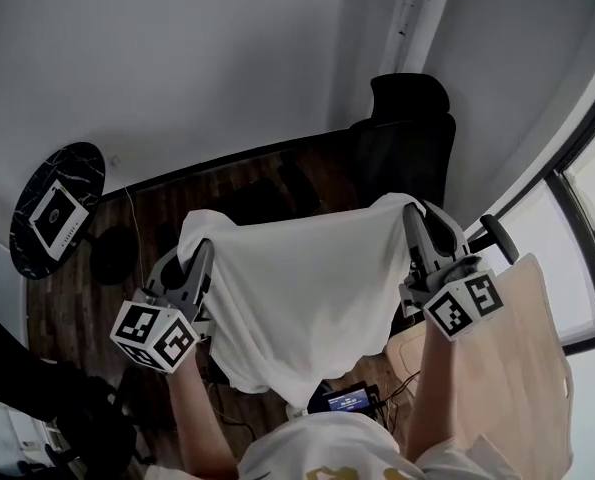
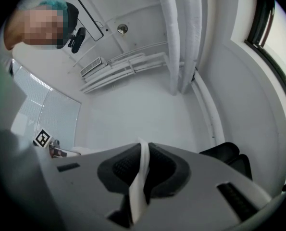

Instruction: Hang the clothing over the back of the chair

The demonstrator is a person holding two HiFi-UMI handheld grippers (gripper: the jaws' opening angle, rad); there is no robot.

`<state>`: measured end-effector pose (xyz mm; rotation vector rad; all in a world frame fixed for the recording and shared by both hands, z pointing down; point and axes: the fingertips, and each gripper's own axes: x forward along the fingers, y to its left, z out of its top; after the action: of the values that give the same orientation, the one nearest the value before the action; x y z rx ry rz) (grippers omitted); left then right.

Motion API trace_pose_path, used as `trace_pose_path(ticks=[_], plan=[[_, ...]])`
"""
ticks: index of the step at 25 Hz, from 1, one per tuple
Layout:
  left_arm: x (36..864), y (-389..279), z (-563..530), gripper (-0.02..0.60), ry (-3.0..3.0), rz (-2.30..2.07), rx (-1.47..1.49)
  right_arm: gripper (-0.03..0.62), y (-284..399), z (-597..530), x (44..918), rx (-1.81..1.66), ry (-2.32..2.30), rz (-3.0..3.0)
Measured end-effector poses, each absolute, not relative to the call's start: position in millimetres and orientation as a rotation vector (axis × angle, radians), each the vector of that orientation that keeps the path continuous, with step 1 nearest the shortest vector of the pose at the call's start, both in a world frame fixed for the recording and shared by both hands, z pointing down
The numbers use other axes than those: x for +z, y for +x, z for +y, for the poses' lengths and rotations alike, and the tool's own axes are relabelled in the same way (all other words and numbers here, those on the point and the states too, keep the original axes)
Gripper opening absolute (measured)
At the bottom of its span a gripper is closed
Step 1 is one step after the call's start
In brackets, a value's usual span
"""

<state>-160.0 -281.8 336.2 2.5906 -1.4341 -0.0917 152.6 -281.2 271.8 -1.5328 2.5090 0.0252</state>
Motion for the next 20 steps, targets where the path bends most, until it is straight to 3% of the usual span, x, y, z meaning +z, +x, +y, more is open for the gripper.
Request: trace_pose_path(ticks=[20], plan=[[478,-162,-348,0.04,2.372,-1.374,0.166,0.038,136,-386,412,-0.298,-1.606,2.667]])
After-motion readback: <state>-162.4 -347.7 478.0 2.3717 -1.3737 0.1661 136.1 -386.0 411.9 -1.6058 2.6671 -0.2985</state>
